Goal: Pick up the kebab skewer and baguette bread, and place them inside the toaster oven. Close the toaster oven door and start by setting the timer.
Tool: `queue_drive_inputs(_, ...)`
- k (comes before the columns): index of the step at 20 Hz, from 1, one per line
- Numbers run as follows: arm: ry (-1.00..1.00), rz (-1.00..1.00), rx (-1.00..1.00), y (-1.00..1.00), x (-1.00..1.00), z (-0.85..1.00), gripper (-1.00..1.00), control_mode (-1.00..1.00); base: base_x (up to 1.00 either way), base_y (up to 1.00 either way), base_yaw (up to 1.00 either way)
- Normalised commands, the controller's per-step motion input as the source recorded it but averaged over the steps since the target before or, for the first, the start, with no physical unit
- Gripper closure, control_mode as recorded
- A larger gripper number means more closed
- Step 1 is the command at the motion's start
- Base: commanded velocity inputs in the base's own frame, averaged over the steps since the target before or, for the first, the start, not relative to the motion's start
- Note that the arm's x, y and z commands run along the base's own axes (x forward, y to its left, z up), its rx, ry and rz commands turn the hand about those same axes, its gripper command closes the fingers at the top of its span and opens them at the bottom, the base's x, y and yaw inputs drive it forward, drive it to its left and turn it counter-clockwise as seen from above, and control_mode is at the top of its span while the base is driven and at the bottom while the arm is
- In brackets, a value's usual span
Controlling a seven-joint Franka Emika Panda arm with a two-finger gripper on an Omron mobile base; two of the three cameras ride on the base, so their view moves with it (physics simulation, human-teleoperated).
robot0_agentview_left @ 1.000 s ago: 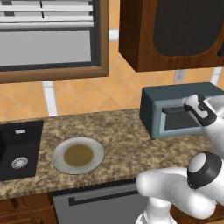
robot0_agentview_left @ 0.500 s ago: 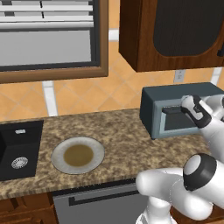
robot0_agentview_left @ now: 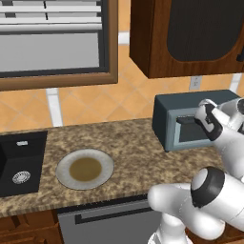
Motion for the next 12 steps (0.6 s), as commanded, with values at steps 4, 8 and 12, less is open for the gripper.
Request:
queue_drive_inputs(4,0.02,-0.19,0.23,-0.08,-0.03,0.00,-1.00,-1.00,0.00,0.00,0.00)
queue_drive_inputs(8,0.03,-0.15,0.25,-0.18,-0.19,0.00,-1.00,-1.00,0.00,0.00,0.00)
queue_drive_inputs(12,0.00,-0.10,0.22,-0.15,-0.39,0.04,-1.00,-1.00,0.00,0.00,0.00)
